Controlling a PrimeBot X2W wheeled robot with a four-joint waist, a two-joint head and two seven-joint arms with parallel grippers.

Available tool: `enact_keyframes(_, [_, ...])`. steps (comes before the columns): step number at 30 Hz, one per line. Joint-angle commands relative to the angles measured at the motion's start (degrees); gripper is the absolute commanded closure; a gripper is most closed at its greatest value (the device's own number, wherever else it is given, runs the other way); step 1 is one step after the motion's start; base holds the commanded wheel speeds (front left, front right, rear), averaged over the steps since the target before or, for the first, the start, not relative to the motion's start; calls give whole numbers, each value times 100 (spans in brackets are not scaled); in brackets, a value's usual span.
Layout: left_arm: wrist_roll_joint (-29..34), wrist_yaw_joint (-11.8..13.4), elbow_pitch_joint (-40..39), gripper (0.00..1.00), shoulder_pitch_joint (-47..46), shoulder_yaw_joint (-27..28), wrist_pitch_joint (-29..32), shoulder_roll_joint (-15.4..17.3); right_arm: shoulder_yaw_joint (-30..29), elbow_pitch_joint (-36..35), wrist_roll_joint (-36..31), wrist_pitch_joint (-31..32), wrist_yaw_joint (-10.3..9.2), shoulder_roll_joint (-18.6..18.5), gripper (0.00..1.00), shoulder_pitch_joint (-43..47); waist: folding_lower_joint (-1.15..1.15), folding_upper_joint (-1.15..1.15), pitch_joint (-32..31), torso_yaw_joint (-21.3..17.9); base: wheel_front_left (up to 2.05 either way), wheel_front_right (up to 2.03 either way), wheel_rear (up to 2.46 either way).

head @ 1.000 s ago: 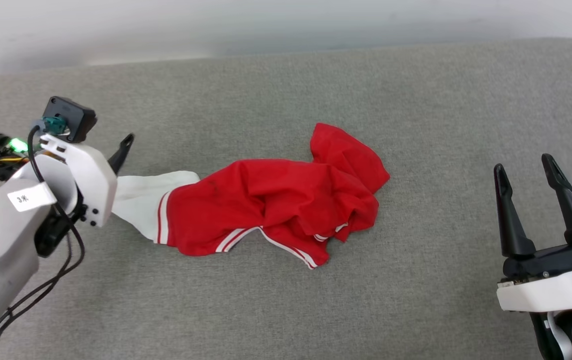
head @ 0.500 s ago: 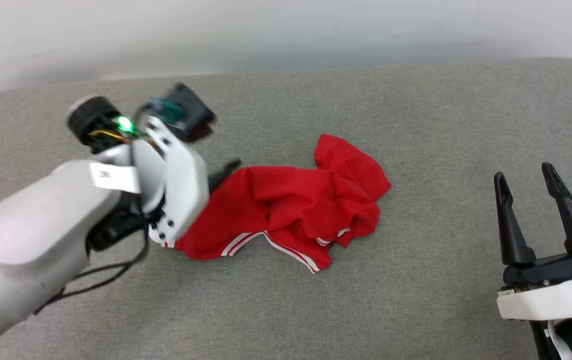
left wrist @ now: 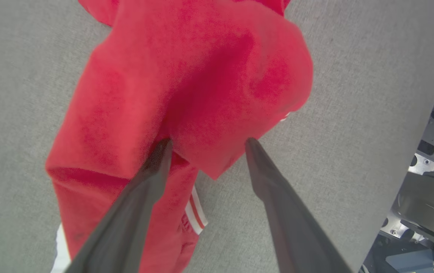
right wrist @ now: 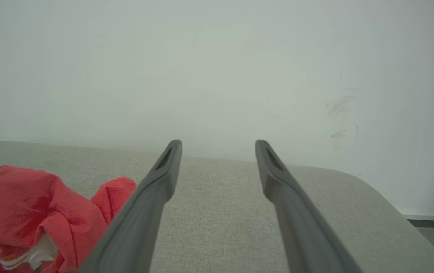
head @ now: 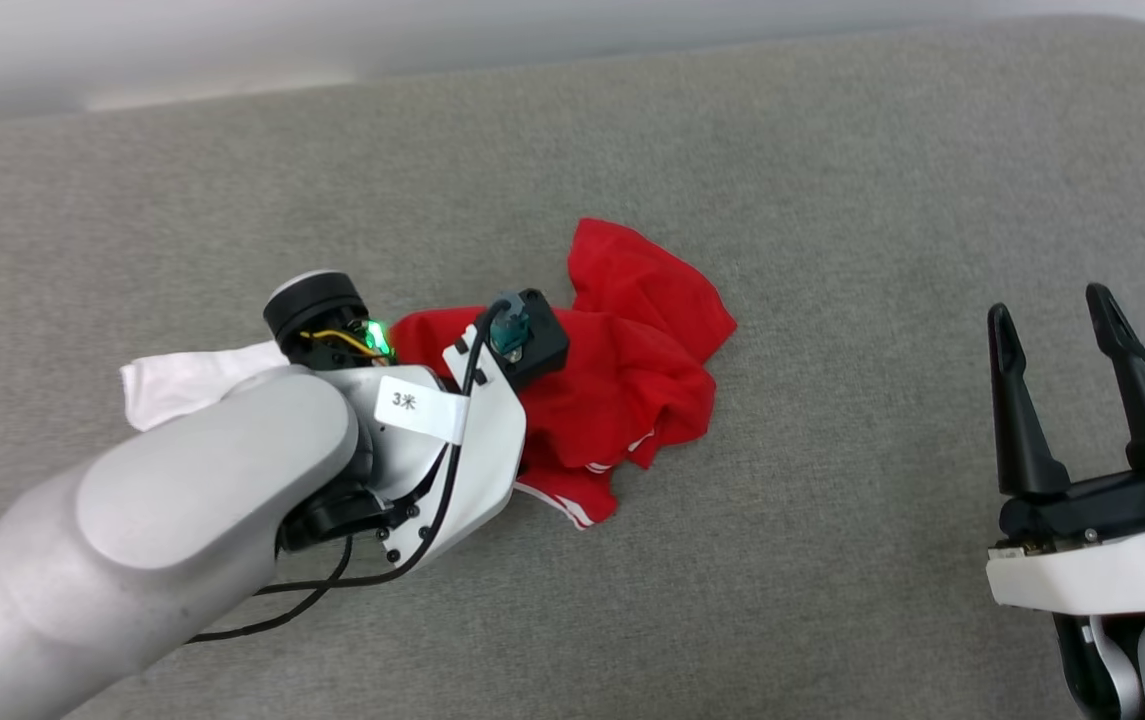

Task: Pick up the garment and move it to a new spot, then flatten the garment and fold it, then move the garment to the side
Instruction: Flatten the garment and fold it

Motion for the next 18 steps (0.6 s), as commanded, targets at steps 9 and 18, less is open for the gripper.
enact_keyframes(9, [285,-27,224,0,468,-18,681,-267,112,138,38,-88,-2,112,0,-399,0,0,625,-338,0,0,0])
enact_keyframes(18, [165,-30,60,100,608,-65,716,-183,21,351,24,-119,-2,144,0,-484,0,0,603,-298,0,0,0])
